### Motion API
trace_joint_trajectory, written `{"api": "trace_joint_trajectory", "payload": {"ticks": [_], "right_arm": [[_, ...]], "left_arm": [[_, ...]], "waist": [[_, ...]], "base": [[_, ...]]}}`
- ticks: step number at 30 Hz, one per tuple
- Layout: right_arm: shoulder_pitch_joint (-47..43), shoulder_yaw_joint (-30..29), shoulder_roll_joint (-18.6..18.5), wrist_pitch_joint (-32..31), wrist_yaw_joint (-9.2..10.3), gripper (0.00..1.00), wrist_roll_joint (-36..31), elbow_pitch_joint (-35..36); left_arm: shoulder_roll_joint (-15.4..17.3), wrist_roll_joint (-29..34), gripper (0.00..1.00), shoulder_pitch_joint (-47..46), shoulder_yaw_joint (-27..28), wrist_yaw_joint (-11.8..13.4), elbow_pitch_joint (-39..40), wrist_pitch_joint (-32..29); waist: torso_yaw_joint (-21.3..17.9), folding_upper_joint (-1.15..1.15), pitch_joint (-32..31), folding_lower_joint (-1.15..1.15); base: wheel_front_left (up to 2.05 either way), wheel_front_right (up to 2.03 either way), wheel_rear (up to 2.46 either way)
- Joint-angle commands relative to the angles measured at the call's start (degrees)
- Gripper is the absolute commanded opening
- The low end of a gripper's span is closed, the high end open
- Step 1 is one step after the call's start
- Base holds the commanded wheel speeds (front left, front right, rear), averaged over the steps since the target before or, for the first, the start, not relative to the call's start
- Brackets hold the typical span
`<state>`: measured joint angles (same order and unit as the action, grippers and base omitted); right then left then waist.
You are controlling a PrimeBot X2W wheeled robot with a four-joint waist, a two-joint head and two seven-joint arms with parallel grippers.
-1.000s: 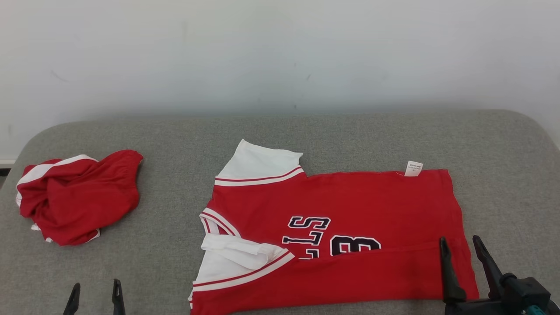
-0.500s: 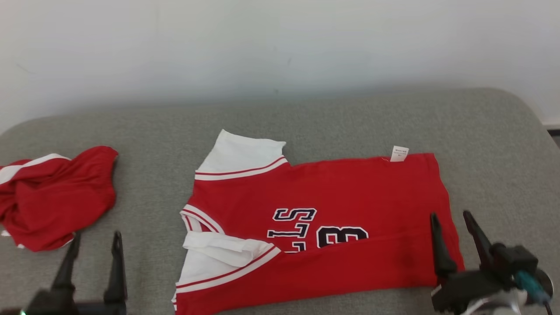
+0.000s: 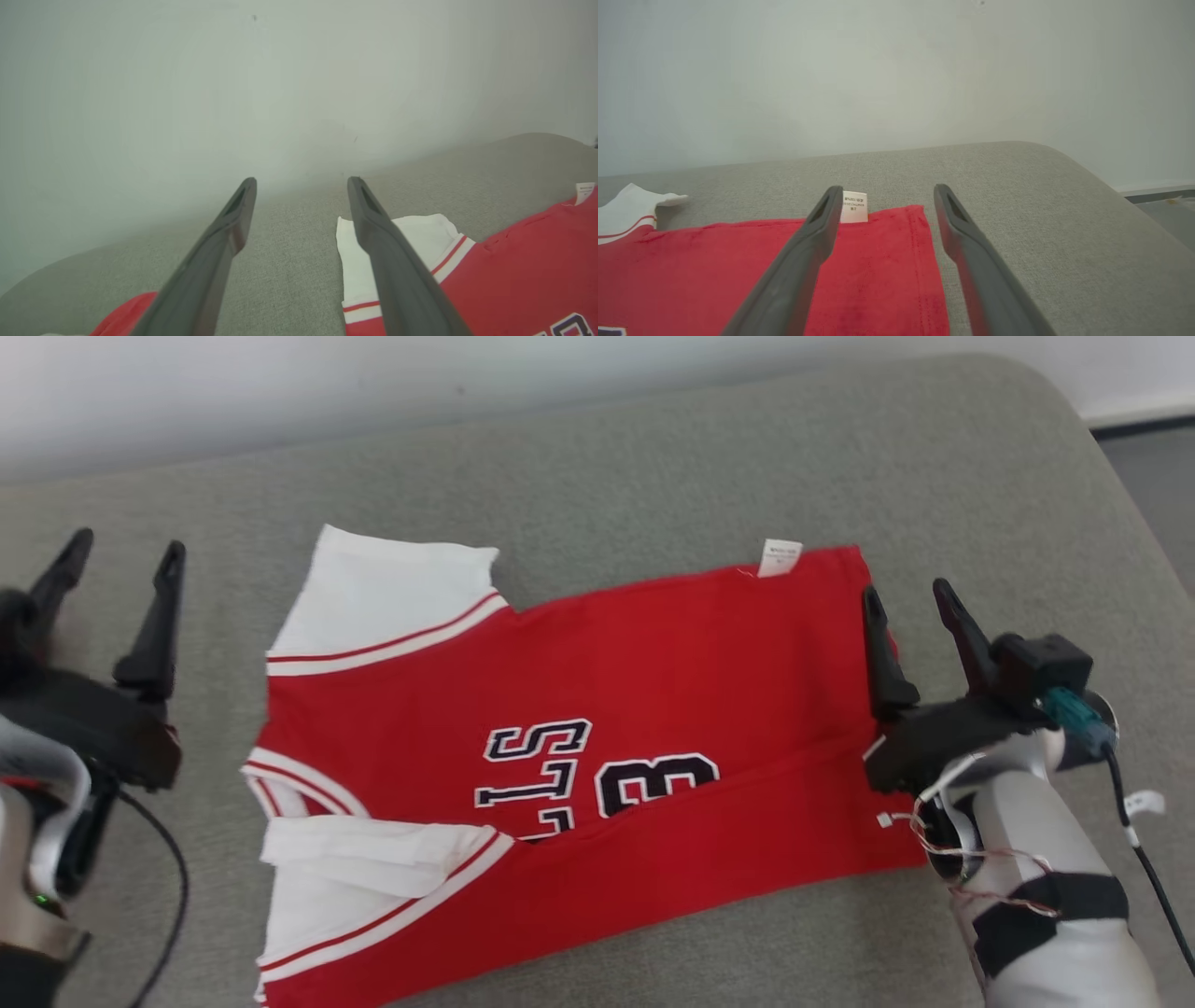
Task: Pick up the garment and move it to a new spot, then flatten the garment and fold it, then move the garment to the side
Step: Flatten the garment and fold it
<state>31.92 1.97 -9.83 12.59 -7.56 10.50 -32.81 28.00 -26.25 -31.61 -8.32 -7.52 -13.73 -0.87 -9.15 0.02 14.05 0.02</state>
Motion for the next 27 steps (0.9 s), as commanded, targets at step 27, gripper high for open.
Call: {"api": "trace_joint_trajectory", "payload": {"ticks": [27], "right_arm": [[24.26,11.27,3.53,1.59,0.16,1.0,5.04,-23.02]], "left_arm": [[10.36,-16.66,1.0,-27.75,-24.7,0.11,-24.27,-12.34]], "waist": [[-11.55,-0.02,14.55,-0.02]], "base": [[0.0,0.0,0.0]]}}
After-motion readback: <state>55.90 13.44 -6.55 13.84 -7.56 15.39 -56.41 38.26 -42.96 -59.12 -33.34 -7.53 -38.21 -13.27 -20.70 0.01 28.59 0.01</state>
